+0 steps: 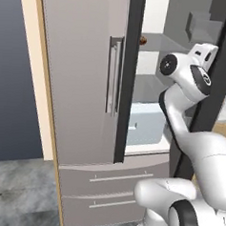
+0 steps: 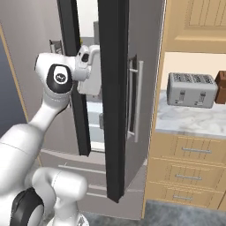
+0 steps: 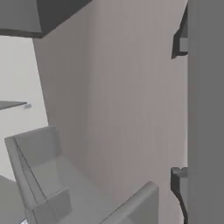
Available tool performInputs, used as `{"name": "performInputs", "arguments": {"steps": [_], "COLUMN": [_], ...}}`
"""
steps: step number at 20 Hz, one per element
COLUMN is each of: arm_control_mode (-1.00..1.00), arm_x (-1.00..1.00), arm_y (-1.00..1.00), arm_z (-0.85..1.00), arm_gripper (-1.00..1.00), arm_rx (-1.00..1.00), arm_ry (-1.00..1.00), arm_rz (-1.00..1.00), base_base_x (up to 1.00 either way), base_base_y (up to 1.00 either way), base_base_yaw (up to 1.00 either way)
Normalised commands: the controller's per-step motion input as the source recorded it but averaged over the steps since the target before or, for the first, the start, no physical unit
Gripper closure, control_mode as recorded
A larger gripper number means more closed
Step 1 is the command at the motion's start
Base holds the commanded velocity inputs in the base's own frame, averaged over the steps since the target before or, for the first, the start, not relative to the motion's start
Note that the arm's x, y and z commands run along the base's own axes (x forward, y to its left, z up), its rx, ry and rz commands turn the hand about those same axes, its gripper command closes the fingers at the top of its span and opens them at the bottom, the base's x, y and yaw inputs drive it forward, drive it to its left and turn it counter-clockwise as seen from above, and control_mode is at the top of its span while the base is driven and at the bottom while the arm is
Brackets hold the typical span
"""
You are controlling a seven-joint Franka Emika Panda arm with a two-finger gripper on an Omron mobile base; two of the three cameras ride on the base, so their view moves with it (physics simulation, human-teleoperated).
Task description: Gather the lemon and mushroom from the fridge and place them on a tray on the dining counter. Then gather the steak and fish from the fridge and place them on the other tray.
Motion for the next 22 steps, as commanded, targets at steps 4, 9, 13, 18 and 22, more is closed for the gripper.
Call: {"name": "performInputs", "arguments": {"steps": [4, 9, 13, 18, 22], "arm_control_mode": [-1.00, -1.00, -1.00, -1.00, -1.00], "arm_x": [0.00, 0.00, 0.00, 0.00, -0.51], "arm_y": [-0.90, -0.83, -0.71, -0.60, -0.08], "arm_z": [0.06, 0.02, 0.00, 0.00, -0.03], "arm_gripper": [-1.00, -1.00, -1.00, -1.00, -1.00], "arm_rx": [0.00, 0.00, 0.00, 0.00, 0.00], "arm_ry": [0.08, 0.04, 0.00, 0.00, -0.06], "arm_rz": [-0.11, -0.10, -0.09, -0.07, 0.01], "base_base_x": [0.00, 0.00, 0.00, 0.00, 0.00], "base_base_y": [0.00, 0.00, 0.00, 0.00, 0.00], "base_base_yaw": [0.00, 0.00, 0.00, 0.00, 0.00]}}
